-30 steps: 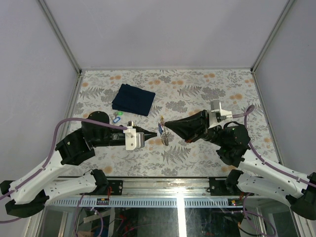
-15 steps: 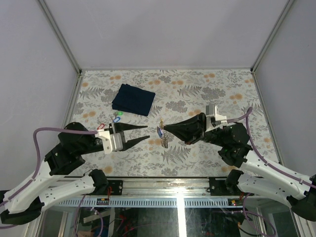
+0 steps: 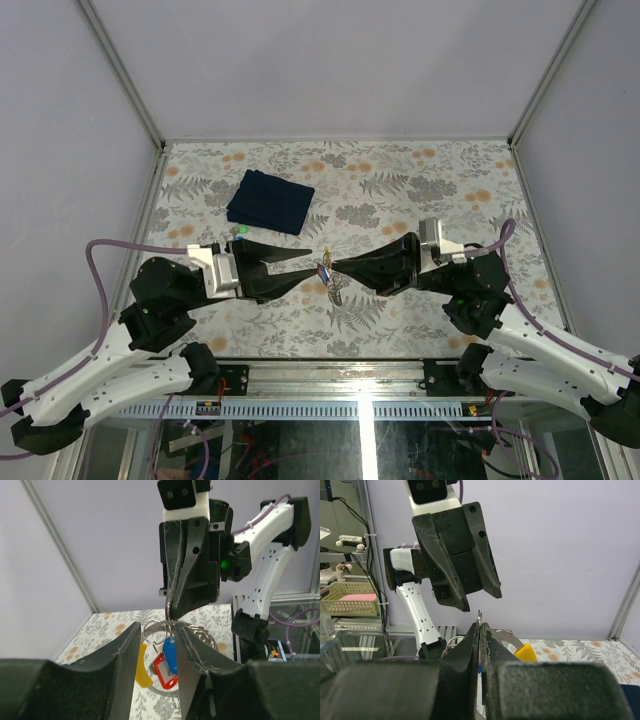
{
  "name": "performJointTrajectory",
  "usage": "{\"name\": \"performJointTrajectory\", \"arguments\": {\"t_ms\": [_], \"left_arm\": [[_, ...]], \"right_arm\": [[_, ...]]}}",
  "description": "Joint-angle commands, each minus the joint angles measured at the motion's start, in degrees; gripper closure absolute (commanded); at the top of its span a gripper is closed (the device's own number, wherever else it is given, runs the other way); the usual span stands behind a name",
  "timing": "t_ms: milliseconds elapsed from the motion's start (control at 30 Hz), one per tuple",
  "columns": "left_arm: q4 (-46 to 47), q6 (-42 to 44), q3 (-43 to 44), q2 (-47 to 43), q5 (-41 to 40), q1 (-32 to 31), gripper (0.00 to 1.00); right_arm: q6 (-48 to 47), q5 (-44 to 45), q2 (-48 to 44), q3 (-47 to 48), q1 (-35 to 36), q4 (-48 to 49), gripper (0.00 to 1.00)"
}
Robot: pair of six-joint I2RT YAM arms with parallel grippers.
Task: Put the keys on the keyring
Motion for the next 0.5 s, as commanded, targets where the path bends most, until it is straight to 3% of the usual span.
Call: {"name": "performJointTrajectory", "arguments": {"t_ms": [0,467], "left_arm": [[11.7,-5.3,-0.9,0.7,2.2,0.1,0.67],[14.5,-8.4,-0.8,5.1,6.6,0.1,0.73]], "right_arm": [[-1.1,-1.5,-1.4,3.5,0.3,4.6,1.00],[-1.2,-1.0,-2.1,4.0,0.3,5.2,1.00]]}}
